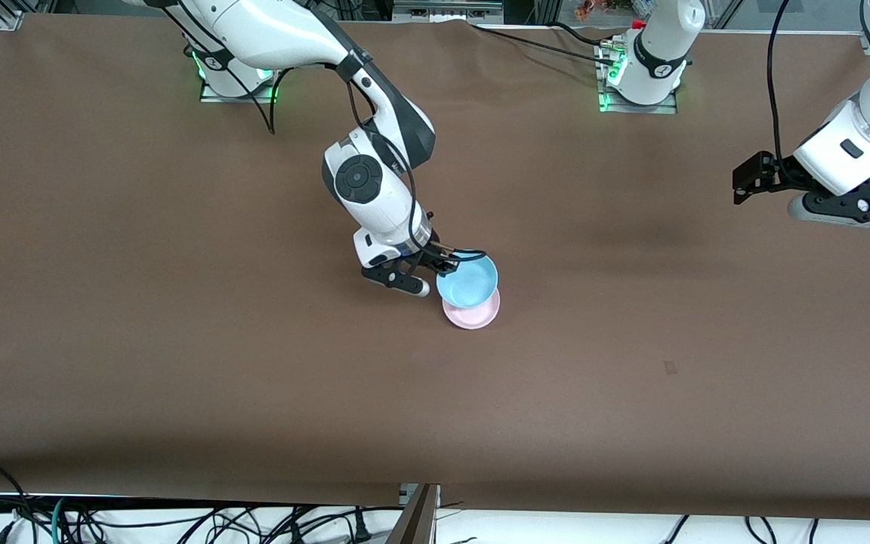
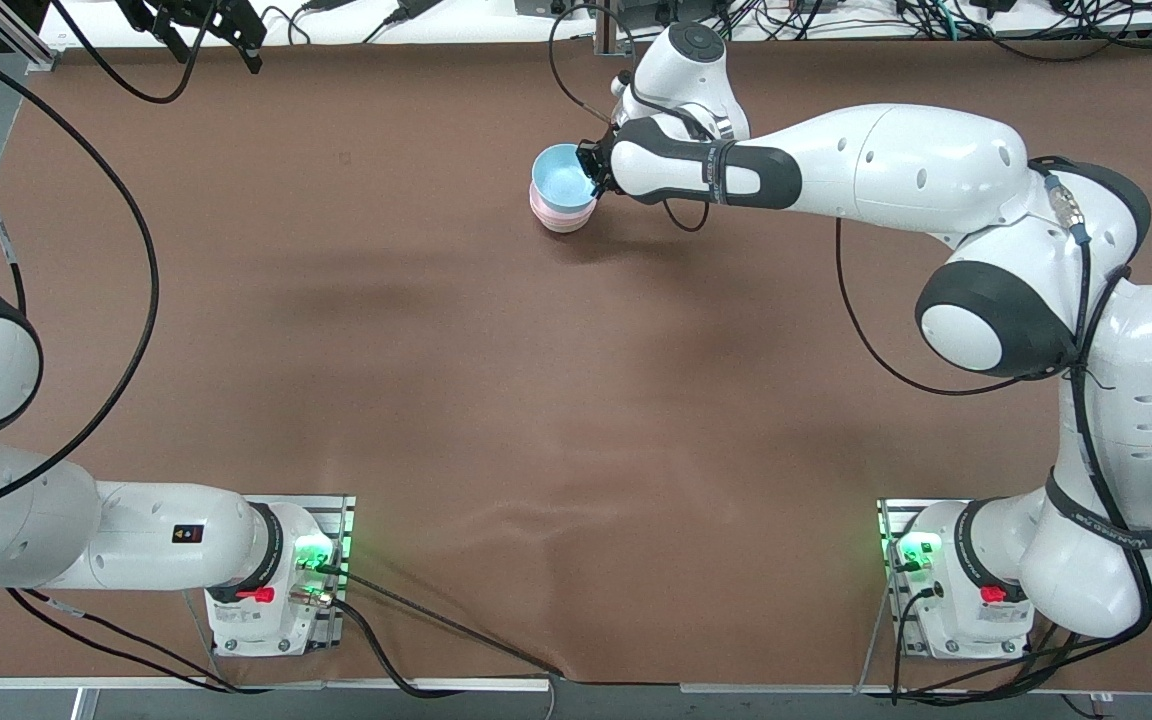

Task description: Stack pink and blue bowls on white bowl

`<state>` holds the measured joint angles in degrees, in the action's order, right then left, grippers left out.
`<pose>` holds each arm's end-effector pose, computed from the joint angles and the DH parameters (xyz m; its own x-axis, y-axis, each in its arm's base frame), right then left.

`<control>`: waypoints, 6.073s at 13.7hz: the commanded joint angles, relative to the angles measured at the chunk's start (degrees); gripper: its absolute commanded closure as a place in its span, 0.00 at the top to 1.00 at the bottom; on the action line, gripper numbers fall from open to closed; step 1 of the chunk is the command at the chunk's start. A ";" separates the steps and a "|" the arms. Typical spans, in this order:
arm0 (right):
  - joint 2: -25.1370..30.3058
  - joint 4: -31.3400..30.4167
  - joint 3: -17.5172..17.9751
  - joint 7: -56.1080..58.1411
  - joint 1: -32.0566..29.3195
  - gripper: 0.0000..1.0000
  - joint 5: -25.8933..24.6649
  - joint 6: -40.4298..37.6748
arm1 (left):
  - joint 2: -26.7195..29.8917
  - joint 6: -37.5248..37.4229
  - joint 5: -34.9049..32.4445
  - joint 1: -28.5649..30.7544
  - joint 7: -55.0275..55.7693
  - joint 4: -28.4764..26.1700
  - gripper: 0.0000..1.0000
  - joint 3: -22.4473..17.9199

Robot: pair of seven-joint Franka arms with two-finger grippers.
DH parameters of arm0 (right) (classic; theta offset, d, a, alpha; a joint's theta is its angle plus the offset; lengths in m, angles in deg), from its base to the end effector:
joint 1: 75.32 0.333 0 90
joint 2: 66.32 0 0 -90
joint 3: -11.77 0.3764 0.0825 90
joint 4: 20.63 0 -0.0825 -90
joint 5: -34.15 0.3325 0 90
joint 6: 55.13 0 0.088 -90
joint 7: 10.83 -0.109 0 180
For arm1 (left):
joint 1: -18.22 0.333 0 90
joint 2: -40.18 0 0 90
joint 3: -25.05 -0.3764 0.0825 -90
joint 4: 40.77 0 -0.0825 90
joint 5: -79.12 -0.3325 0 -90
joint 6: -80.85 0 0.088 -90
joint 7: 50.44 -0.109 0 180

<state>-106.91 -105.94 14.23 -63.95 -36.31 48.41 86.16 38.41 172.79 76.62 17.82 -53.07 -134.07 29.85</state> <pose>0.5593 0.4831 0.3556 0.9262 -0.3753 -0.0367 -0.3659 -0.8707 -0.3287 0.5128 -0.0412 0.6460 0.9889 -0.1376 -0.0563 -0.1399 -0.9894 -0.0383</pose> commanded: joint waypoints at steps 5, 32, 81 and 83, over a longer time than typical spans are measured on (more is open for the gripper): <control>-3.70 1.64 -0.09 -1.02 1.24 0.00 -4.15 4.42 | 0.45 -0.19 0.21 1.02 -1.24 -0.30 1.00 0.21; -6.08 2.52 -0.62 -1.11 1.42 0.00 -4.15 7.06 | 0.36 -0.45 0.30 1.37 -1.24 -0.21 1.00 0.21; 37.43 -1.17 1.84 56.11 -38.93 1.00 -19.88 -63.25 | 0.36 -0.54 0.21 1.54 -2.02 -0.30 1.00 0.21; 37.34 -1.17 2.02 56.11 -38.93 1.00 -19.27 -63.07 | 0.36 -0.54 0.21 1.54 -2.64 -0.30 1.00 0.21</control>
<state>-71.56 -105.16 14.85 -8.40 -73.87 29.09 22.69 38.37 172.67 76.62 18.71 -53.79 -134.11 29.73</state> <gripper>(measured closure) 0.000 0.000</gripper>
